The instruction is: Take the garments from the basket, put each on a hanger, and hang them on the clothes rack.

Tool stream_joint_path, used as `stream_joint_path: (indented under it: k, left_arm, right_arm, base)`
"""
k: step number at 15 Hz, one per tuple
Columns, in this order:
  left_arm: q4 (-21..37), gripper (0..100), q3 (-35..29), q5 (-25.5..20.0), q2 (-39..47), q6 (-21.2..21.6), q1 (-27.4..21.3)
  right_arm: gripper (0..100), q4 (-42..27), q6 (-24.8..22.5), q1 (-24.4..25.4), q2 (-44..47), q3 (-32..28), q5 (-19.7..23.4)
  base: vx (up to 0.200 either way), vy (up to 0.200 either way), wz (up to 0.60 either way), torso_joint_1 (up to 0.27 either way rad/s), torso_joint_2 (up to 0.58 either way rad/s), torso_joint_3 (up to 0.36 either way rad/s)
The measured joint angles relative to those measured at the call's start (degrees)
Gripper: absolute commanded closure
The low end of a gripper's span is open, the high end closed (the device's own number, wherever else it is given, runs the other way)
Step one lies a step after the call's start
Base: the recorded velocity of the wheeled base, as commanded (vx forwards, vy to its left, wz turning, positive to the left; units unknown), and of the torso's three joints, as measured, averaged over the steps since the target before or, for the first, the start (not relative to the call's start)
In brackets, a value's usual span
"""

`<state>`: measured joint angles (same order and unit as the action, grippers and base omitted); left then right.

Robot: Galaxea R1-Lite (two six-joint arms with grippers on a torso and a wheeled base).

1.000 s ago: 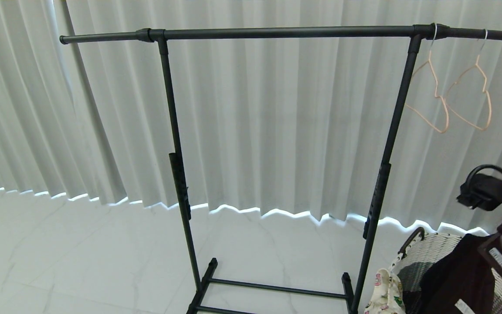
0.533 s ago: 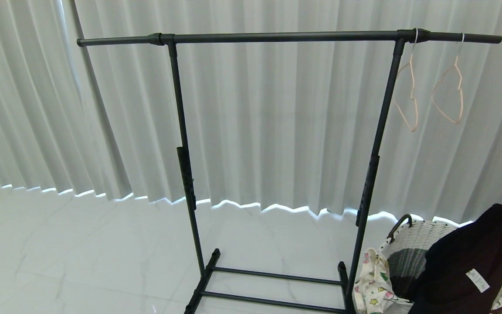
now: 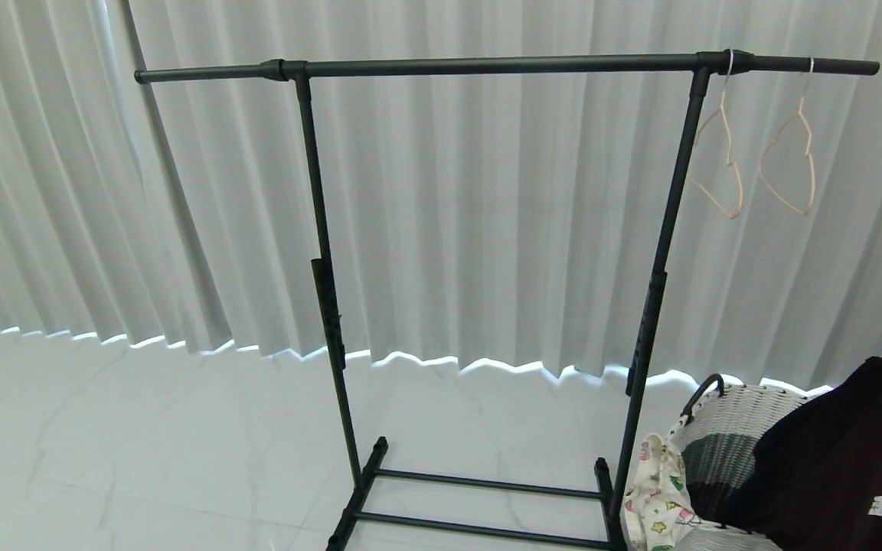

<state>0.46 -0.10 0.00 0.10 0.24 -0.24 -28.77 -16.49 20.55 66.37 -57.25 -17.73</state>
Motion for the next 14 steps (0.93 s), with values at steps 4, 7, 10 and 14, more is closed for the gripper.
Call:
stream_joint_path:
  k: [4, 7, 10, 14]
  left_arm:
    - [-0.04, 0, 0.00, 0.00, 0.00, 0.02, 0.02]
    - [-0.02, 0, 0.00, -0.10, 0.00, 0.49, -0.05]
    - [-0.04, 0, 0.00, -0.55, 0.00, 1.85, 0.02]
    - [-0.02, 0, 0.00, -0.71, 0.00, 3.01, 0.02]
  right_arm:
    - [100, 0.01, -0.01, 0.98, 0.80, -0.16, 0.05]
    - [100, 0.09, 0.00, 2.46, 1.79, -0.28, 0.24]
    - [100, 0.04, 2.67, 6.31, 3.23, -0.30, 1.08]
    - [100, 0.01, 9.68, 13.48, 6.99, -1.95, 1.15]
  base:
    - [0.000, 0.200, 0.00, 0.004, 0.00, 0.001]
    - [0.000, 0.000, 0.00, 0.000, 0.00, 0.000]
    - [0.000, 0.000, 0.00, 0.000, 0.00, 0.000]
    - [0.000, 0.000, 0.00, 0.000, 0.00, 0.000]
